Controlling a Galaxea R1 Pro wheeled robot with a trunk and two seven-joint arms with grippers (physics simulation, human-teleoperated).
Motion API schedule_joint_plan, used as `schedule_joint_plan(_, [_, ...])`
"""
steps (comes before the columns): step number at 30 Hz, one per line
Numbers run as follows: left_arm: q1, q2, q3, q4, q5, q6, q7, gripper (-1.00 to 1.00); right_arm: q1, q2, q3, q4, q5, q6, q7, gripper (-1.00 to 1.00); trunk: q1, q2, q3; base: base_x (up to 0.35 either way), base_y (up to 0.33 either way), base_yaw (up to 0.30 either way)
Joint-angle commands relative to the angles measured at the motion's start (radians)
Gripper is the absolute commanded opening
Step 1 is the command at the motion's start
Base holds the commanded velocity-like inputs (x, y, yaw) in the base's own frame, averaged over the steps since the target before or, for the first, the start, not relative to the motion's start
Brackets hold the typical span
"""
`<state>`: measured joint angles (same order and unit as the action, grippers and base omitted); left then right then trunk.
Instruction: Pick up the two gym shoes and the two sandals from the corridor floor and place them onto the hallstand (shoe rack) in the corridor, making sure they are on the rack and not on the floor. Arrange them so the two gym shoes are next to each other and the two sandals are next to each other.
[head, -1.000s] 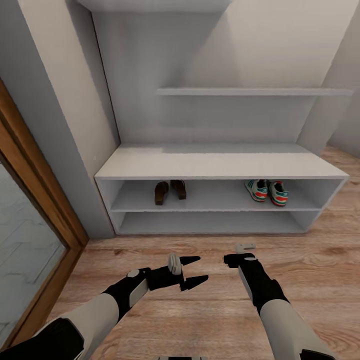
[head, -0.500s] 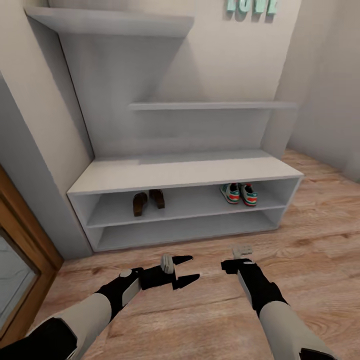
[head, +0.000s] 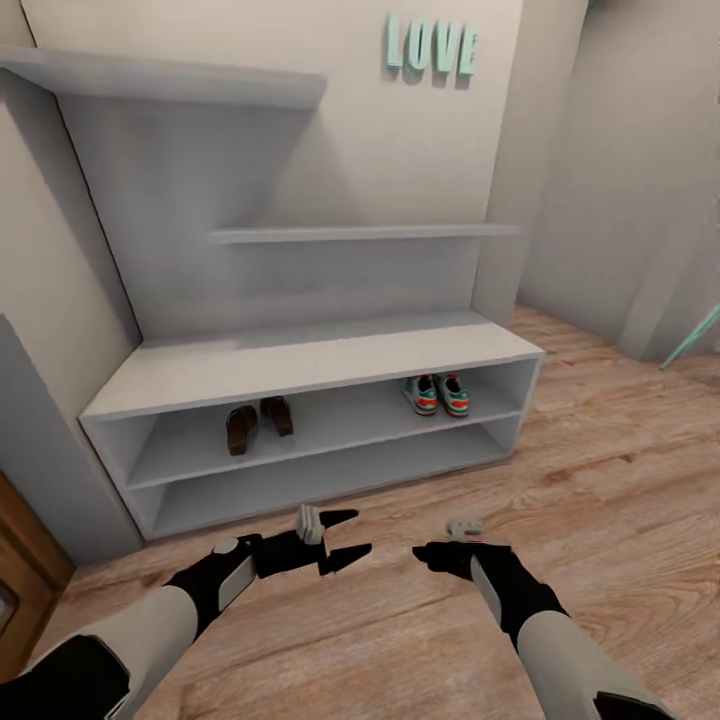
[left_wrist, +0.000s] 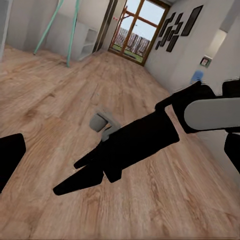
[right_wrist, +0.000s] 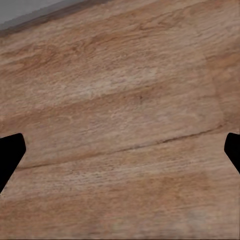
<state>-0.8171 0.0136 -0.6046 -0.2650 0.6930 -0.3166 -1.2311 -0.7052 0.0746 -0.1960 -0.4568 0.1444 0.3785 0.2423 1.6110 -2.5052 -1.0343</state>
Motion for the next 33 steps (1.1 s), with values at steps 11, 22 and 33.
schedule_joint_plan(11, [-0.001,0.038,-0.008,0.000,0.017,-0.006,-0.001,1.00,0.000,0.001,-0.008,0.078,-0.078,0.005,0.025,1.00,0.000,0.000,-0.001,0.000,0.000,-0.033])
schedule_joint_plan(22, [-0.001,0.041,-0.007,0.000,0.017,-0.006,-0.001,1.00,0.000,0.004,-0.005,0.095,-0.086,0.005,0.024,1.00,0.000,0.000,-0.001,0.000,0.000,-0.002])
schedule_joint_plan(33, [-0.001,0.042,-0.004,0.000,0.017,-0.006,-0.001,1.00,0.000,0.005,-0.004,0.248,-0.078,-0.060,0.022,1.00,0.000,0.000,-0.001,0.000,0.000,0.000])
